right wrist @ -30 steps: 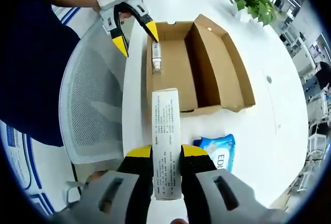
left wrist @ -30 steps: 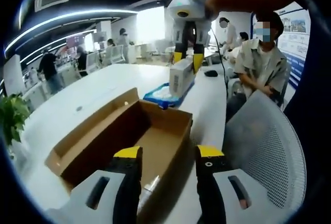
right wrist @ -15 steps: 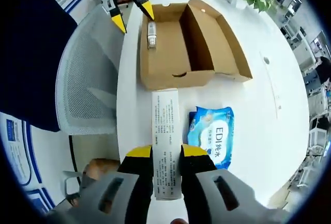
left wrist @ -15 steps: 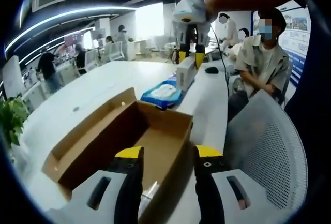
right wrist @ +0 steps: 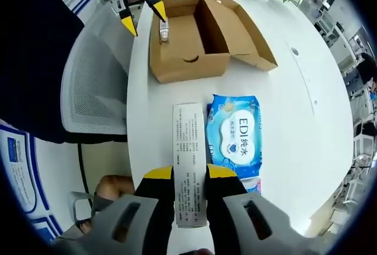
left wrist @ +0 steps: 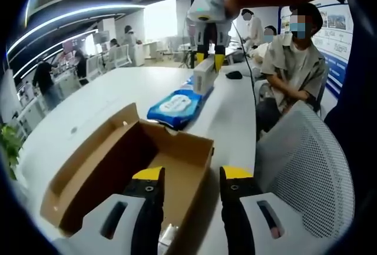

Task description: Operate the shoe box by opening the lid, removing the specified soft item, and placing it in the target area until the item is outside and the box remains undamaged.

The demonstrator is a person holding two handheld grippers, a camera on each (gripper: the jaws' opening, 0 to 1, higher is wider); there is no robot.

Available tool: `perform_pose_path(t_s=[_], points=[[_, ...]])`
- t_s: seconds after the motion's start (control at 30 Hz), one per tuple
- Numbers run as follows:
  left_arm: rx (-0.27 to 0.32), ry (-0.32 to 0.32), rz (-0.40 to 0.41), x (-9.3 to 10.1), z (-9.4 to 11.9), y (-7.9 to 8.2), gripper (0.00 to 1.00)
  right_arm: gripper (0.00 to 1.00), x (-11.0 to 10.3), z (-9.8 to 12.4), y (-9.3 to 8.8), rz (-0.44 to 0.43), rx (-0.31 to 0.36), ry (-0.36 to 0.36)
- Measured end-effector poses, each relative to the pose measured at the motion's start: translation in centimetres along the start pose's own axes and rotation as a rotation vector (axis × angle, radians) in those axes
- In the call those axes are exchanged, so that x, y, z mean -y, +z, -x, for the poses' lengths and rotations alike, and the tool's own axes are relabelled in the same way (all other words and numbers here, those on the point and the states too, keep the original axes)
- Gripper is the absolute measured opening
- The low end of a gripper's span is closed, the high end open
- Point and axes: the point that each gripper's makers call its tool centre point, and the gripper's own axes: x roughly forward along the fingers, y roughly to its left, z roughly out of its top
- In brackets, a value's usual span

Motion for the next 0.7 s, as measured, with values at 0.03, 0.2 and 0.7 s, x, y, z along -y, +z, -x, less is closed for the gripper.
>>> perform_pose_path(t_s=[0.03, 0.2, 0.7], points=[[0.001, -0.005, -0.003, 0.1, -0.3, 0.2, 0.35, 0.17, 0.2, 0.1, -0.7, -0.001, -0.008, -0.002], [-0.004, -0.019, -0.007, 0.2, -1.3, 0.7, 0.35, 0.17, 0.3, 0.4, -2.7, -0.014, -0.022, 0.004], [-0.038, -0.034, -0.023, 0.9, -3.6, 1.7, 0.34, 0.17, 1.8, 1.0, -7.5, -0.035, -0.024, 0.0]])
